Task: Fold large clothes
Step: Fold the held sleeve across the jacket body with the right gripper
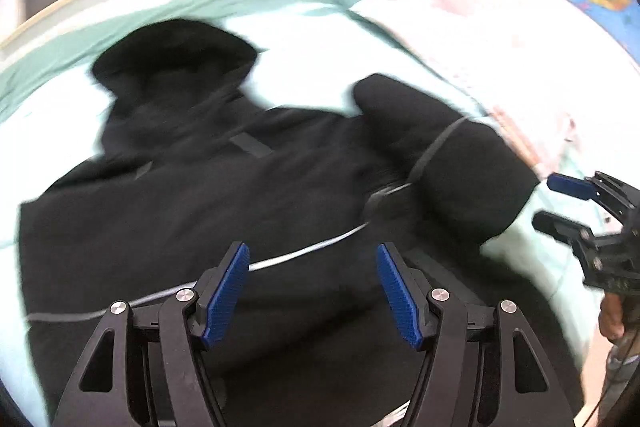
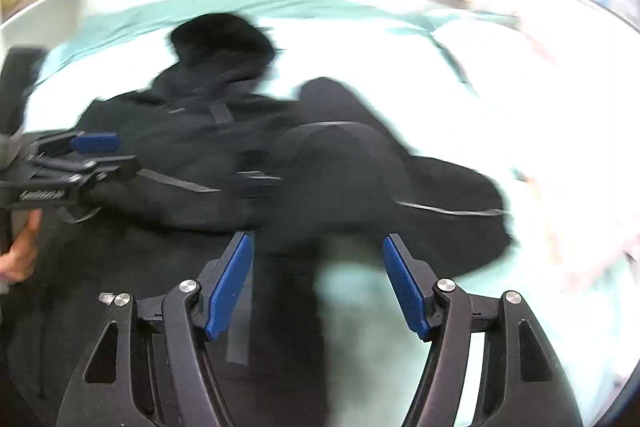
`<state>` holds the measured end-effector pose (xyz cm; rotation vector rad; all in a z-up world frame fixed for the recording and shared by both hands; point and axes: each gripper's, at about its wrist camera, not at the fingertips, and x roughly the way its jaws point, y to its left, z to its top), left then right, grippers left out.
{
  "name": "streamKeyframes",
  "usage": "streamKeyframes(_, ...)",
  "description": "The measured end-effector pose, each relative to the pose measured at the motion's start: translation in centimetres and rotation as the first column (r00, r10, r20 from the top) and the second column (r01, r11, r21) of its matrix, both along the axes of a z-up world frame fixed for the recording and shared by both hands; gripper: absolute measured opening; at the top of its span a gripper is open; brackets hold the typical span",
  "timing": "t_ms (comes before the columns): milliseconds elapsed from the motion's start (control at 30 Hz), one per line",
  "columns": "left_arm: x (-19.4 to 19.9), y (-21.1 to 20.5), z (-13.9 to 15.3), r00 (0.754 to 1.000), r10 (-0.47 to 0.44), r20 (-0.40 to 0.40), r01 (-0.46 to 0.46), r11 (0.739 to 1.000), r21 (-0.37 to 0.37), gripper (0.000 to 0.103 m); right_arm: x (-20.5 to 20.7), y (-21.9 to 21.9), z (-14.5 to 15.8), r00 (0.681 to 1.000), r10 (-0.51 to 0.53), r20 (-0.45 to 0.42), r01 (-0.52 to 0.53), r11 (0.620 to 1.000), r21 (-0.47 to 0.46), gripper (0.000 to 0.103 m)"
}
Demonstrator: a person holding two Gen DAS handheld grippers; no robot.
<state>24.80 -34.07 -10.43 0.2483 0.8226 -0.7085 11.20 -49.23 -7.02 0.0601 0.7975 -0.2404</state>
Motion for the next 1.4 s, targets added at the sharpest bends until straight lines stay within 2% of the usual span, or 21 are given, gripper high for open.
streamKeyframes(33,0.1,-1.6,-0.2,1.000,-0.010,-0.004,0.010,1.000,-0.006,0.068,0.0,-1.7,-0.1,1.000,-0.026,-0.003,0.026,1.000,0.004,0.071)
streamKeyframes(133,0.4,-5.3,-1.1,0.997,-0.028,-0.070,0.025,0.999,-0.044,0.068,-1.5,-7.7,-0.5,0.995,-0.104,-0.001,0.103,0.989,0.110,0.071)
streamKeyframes(167,0.7,-6.3,-1.7,0.994,-0.032,-0.100,0.026,0.998,-0.060,0.068,-1.6,-10.0,-0.8,0.991,-0.133,0.001,0.131,0.980,0.152,0.071)
streamKeyframes(267,2.0,-8.7,-4.4,0.985,-0.026,-0.173,0.013,0.997,-0.077,0.068,-2.9,-13.9,-1.3,0.980,-0.200,-0.001,0.196,0.962,0.192,0.073)
streamKeyframes(300,2.4,-9.3,-5.4,0.976,-0.035,-0.216,0.018,0.997,-0.081,0.068,-3.0,-15.4,-1.8,0.974,-0.225,0.001,0.219,0.952,0.213,0.073)
streamKeyframes(367,4.4,-9.7,-8.6,0.933,-0.032,-0.359,-0.004,0.995,-0.098,0.068,-3.2,-17.0,-2.6,0.969,-0.248,0.003,0.239,0.936,0.260,0.075)
streamKeyframes(400,4.8,-9.4,-9.2,0.927,-0.032,-0.374,-0.013,0.993,-0.117,0.067,-3.3,-18.1,-3.1,0.966,-0.260,0.006,0.246,0.923,0.297,0.076)
streamKeyframes(500,4.5,-8.8,-9.1,0.930,-0.066,-0.362,0.009,0.987,-0.158,0.067,-3.0,-20.9,-5.2,0.948,-0.320,0.002,0.293,0.871,0.393,0.081)
streamKeyframes(567,4.1,-8.9,-9.1,0.939,-0.067,-0.336,0.020,0.990,-0.143,0.067,-2.3,-22.3,-6.9,0.935,-0.354,-0.013,0.326,0.845,0.425,0.081)
streamKeyframes(700,2.1,-9.8,-8.8,0.966,-0.063,-0.249,0.044,0.996,-0.081,0.067,-1.5,-24.2,-9.4,0.930,-0.366,-0.010,0.317,0.793,0.521,0.081)
streamKeyframes(800,1.1,-10.4,-8.7,0.976,-0.063,-0.208,0.053,0.997,-0.053,0.067,0.2,-25.1,-11.7,0.922,-0.386,-0.032,0.327,0.730,0.600,0.081)
streamKeyframes(867,0.5,-10.9,-8.5,0.979,-0.063,-0.195,0.054,0.997,-0.048,0.067,1.1,-25.1,-12.4,0.927,-0.374,-0.013,0.295,0.709,0.641,0.080)
streamKeyframes(900,0.2,-11.0,-8.4,0.979,-0.063,-0.192,0.055,0.997,-0.047,0.067,1.6,-24.7,-12.2,0.926,-0.378,-0.006,0.300,0.724,0.621,0.070)
streamKeyframes(933,-0.2,-10.8,-8.2,0.980,-0.064,-0.189,0.056,0.997,-0.047,0.067,1.9,-24.5,-12.0,0.927,-0.375,-0.002,0.302,0.742,0.598,0.038)
streamKeyframes(967,-0.5,-10.9,-8.0,0.981,-0.066,-0.182,0.058,0.997,-0.050,0.067,2.0,-24.2,-11.4,0.935,-0.356,0.013,0.282,0.761,0.585,0.026)
streamKeyframes(1033,-0.8,-10.4,-7.0,0.984,-0.077,-0.161,0.068,0.996,-0.062,0.067,1.2,-24.1,-10.2,0.930,-0.365,0.040,0.277,0.769,0.576,0.021)
streamKeyframes(1067,-1.3,-10.4,-6.2,0.986,-0.086,-0.143,0.076,0.994,-0.075,0.067,0.7,-24.1,-9.3,0.924,-0.379,0.054,0.291,0.786,0.546,0.020)
streamKeyframes(1133,-2.8,-10.4,-4.6,0.988,-0.102,-0.114,0.090,0.990,-0.108,0.066,-1.4,-24.2,-6.2,0.902,-0.418,0.108,0.335,0.836,0.435,0.018)
streamKeyframes(1200,-3.9,-10.8,-2.7,0.986,-0.141,-0.089,0.125,0.979,-0.162,0.066,-3.6,-24.9,-3.5,0.877,-0.453,0.161,0.378,0.857,0.350,0.017)
streamKeyframes(1300,-5.4,-13.1,-0.8,0.975,-0.209,-0.070,0.194,0.964,-0.180,0.066,-7.1,-27.8,-0.1,0.833,-0.513,0.206,0.455,0.849,0.269,0.017)
streamKeyframes(1400,-5.9,-16.7,-2.1,0.966,-0.237,-0.100,0.225,0.967,-0.122,0.066,-9.3,-30.7,0.3,0.809,-0.560,0.176,0.513,0.821,0.251,0.017)
